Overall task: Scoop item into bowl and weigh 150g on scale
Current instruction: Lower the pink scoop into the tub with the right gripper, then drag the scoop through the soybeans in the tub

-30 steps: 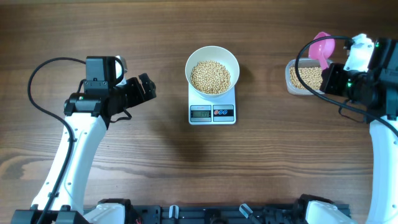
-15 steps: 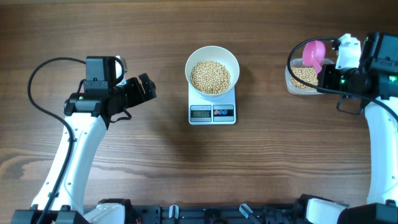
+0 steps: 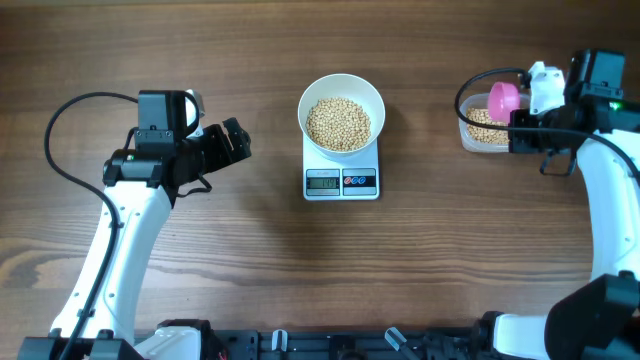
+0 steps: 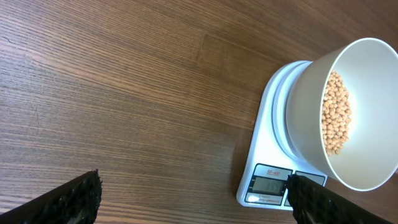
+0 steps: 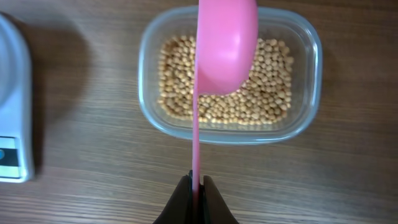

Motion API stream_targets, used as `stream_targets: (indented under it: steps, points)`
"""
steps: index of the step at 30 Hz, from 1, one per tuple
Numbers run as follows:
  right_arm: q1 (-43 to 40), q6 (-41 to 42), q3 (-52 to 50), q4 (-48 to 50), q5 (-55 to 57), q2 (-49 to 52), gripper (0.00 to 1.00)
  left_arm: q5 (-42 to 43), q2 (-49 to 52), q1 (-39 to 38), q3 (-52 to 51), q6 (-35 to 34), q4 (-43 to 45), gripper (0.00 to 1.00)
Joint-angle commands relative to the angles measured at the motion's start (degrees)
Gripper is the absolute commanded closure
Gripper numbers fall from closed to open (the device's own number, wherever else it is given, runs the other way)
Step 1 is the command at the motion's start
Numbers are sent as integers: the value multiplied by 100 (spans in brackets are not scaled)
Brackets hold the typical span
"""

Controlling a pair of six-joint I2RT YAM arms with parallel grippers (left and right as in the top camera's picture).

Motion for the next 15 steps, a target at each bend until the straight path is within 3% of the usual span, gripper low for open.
stream_targets:
  steps: [1,15]
  points:
    - [-13,-138,63,31,286,72,96,-15,39,-13,111,48,15,0]
    - [-11,-68,61,157,304,85,96,-15,39,-13,111,48,15,0]
